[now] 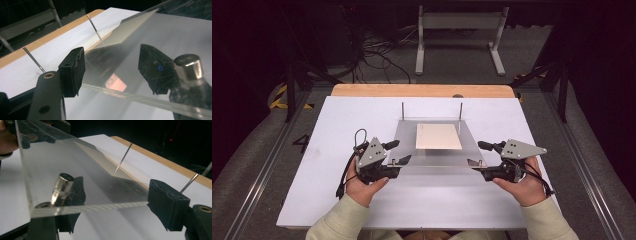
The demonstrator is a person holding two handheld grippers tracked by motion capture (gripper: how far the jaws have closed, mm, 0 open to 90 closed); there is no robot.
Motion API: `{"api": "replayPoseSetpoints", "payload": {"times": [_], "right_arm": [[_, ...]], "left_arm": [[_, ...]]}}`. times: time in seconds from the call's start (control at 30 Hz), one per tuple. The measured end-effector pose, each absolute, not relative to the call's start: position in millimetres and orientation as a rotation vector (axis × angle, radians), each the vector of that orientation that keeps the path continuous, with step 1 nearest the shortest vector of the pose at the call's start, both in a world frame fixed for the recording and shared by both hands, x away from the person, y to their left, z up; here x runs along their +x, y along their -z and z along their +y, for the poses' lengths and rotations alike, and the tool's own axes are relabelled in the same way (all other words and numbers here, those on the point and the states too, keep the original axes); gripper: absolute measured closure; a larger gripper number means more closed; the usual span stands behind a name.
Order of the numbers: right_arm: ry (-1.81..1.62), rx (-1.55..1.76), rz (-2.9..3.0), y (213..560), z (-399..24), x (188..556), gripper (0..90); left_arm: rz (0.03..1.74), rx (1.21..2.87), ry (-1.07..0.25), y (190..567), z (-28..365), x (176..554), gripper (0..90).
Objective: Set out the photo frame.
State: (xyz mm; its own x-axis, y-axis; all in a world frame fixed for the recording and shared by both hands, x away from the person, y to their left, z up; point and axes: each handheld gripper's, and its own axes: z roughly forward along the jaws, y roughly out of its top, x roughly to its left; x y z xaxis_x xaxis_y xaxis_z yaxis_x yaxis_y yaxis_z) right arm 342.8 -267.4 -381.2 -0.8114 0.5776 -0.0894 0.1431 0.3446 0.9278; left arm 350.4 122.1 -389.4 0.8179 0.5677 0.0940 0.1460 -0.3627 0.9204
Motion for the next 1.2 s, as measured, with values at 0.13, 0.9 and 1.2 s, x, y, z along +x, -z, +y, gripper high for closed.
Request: {"api": "replayPoseSetpoints", "payload": {"times": [0.13, 0.9, 1.2], "right_arm": [[-1.484, 0.572, 2.204, 383.7, -261.5, 343.5, 31.1], [-1.427, 0.457, 2.175, 378.9, -256.0, 341.3, 55.1], [-1.441, 0.422, 2.169, 348.7, -256.9, 318.9, 59.0]], "left_arm": [[0.535, 1.918, -0.483, 389.6, 121.4, 349.9, 37.8], [0.446, 1.936, -0.516, 382.2, 120.1, 344.4, 49.4], [0.360, 1.900, -0.512, 352.6, 122.7, 324.7, 53.5]]}}
